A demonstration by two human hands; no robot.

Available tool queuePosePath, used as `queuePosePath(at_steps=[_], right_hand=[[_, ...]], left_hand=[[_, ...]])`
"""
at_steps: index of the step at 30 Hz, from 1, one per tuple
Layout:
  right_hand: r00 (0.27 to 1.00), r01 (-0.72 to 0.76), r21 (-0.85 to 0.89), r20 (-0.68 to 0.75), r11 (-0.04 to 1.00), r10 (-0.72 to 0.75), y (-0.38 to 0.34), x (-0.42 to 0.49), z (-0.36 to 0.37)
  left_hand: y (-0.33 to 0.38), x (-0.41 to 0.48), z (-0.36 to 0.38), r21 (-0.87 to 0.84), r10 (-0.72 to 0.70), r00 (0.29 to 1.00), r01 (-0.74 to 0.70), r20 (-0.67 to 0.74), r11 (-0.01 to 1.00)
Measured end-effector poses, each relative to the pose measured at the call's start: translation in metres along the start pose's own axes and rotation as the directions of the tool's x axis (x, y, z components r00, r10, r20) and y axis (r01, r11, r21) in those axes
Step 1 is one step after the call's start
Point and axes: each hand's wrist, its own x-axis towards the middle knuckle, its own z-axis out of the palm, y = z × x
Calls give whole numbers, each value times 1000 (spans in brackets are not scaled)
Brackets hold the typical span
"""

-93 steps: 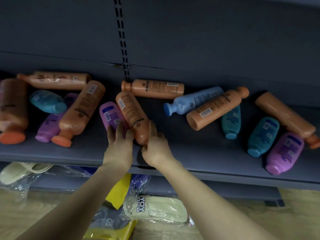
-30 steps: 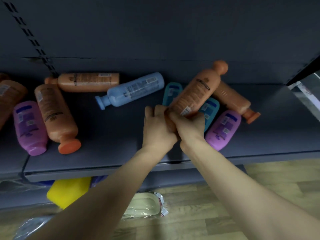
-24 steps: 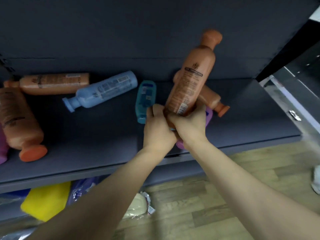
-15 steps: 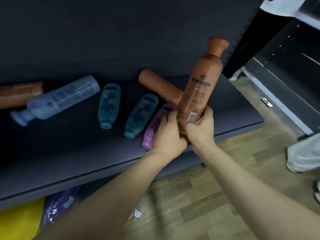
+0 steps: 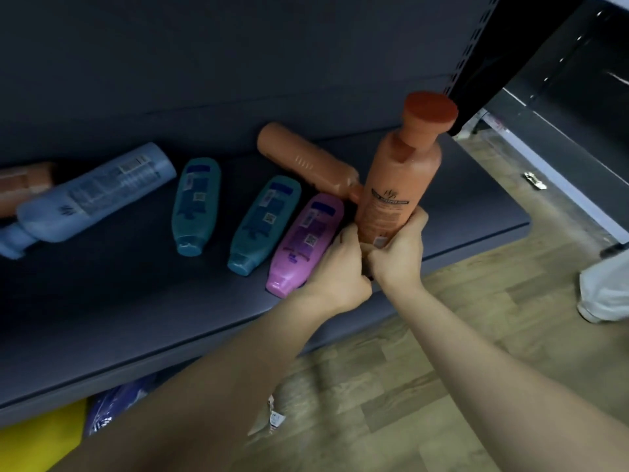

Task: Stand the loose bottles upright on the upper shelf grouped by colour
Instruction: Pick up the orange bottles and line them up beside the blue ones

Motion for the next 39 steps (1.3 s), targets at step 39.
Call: queuePosePath(at_steps=[39], right_hand=[[669,640,-465,729,612,-145,-149,-138,201]], left_hand=[[-170,-161,-198,297,-373,820,522,-435,800]])
